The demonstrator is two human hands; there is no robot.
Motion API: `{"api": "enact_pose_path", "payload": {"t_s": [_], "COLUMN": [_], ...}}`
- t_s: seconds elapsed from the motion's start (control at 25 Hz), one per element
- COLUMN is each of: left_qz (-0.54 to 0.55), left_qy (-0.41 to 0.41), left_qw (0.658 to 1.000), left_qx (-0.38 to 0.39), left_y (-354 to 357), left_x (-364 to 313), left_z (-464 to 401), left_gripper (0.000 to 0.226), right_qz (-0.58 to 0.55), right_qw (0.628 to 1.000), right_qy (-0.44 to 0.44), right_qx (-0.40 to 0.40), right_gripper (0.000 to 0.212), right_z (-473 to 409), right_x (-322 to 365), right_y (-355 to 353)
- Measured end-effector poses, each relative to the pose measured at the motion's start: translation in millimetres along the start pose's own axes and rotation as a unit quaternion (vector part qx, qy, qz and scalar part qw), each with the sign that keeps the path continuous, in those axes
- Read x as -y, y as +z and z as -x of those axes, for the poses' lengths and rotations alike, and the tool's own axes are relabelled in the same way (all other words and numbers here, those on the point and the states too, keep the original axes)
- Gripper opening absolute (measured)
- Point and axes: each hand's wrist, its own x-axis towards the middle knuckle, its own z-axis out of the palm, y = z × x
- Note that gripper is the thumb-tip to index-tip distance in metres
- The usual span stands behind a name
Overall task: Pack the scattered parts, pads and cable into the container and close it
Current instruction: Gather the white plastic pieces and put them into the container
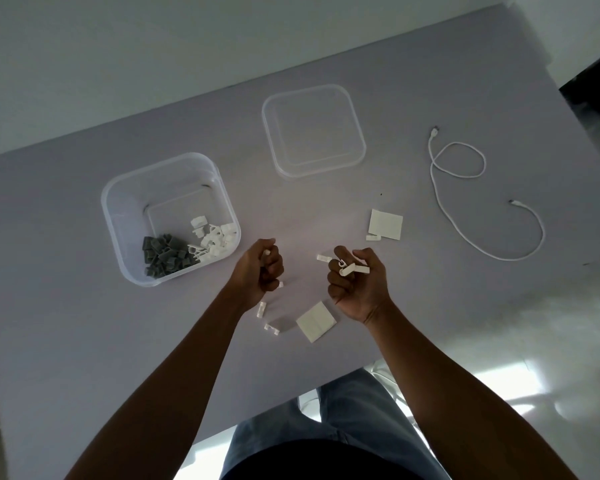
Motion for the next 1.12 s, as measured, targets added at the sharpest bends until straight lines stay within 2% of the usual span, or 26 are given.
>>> {"api": "enact_pose_path", "payload": {"t_s": [0.2,0.32,0.48,0.64,0.72,0.8,0.88,0.92,0.96,1.0,1.12], "left_qz": [-0.037,-0.057,-0.137,-0.242,-0.344,-0.488,-0.6,-0.632,-0.654,-0.67,-0.679], "left_qy": [0.002,0.001,-0.01,0.027,0.089,0.179,0.21,0.211,0.216,0.221,0.231], "left_qw": [0.999,0.998,0.988,0.967,0.931,0.848,0.766,0.74,0.72,0.704,0.691], "left_qx": [-0.022,-0.036,-0.066,-0.071,-0.088,-0.101,-0.099,-0.093,-0.088,-0.083,-0.088], "left_y": [-5,-6,1,18,28,38,47,51,54,56,54], "left_x": [5,8,9,12,15,21,30,34,36,39,43], "left_z": [-2,-5,-8,-23,-35,-47,-56,-61,-65,-69,-78], "left_gripper": [0.025,0.025,0.032,0.027,0.018,0.009,0.017,0.021,0.026,0.03,0.023], "right_qz": [-0.071,-0.088,-0.09,0.031,0.102,0.225,0.382,0.463,0.53,0.58,0.699], "right_qw": [0.995,0.993,0.993,0.997,0.978,0.915,0.797,0.729,0.672,0.632,0.551], "right_qy": [0.025,0.042,0.046,-0.013,-0.068,-0.133,-0.203,-0.235,-0.258,-0.272,-0.257], "right_qx": [0.068,0.072,0.066,-0.074,-0.166,-0.307,-0.42,-0.446,-0.448,-0.435,-0.376], "right_gripper": [0.012,0.024,0.023,0.021,0.021,0.02,0.018,0.017,0.014,0.014,0.023], "right_z": [0,-5,-9,5,8,5,1,-1,-4,-4,-7], "right_x": [1,2,2,14,22,34,46,53,59,64,72], "right_y": [-8,-12,-23,-26,-26,-36,-49,-56,-61,-62,-68]}}
